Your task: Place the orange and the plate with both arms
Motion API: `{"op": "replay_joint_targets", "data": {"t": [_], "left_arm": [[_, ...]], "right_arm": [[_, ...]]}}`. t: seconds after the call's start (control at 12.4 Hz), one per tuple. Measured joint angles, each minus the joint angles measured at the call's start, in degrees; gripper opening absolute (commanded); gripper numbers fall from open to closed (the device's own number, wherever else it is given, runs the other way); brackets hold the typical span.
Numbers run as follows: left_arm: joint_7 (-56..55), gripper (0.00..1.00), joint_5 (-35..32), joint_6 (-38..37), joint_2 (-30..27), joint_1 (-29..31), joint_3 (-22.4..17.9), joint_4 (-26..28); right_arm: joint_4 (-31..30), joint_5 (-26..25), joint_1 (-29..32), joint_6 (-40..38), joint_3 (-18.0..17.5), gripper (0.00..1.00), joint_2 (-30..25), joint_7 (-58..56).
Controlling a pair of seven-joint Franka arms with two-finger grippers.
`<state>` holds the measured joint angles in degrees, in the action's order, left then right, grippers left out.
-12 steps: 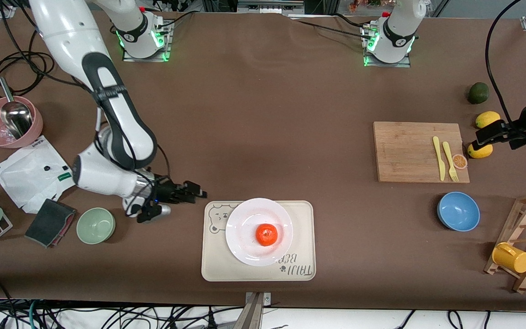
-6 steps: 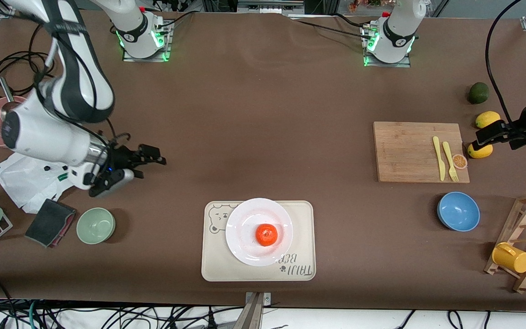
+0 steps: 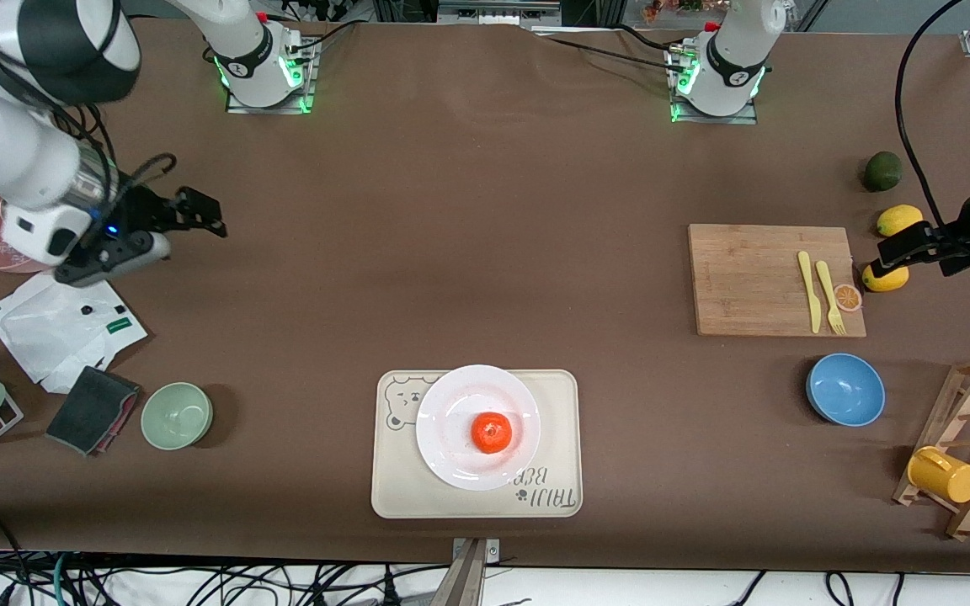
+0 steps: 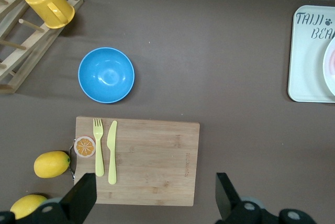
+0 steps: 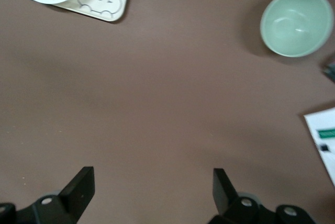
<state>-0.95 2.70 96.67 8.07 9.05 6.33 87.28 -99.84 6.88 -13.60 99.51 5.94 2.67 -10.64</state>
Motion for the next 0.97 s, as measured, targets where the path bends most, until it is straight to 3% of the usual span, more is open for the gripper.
{"op": "replay_joint_targets", "data": {"t": [0.32,0.97], "left_arm": [[0.0,1.00,0.0,0.0,0.0,0.0,0.0,0.0],[0.0,1.00,0.0,0.0,0.0,0.1,0.0,0.0]], "right_arm": [[6.9,-3.6,0.0,-7.2,0.2,1.00,-0.5,1.8],[7.9,-6.1,0.0,-7.7,0.4,1.00,-0.3,2.0]]}}
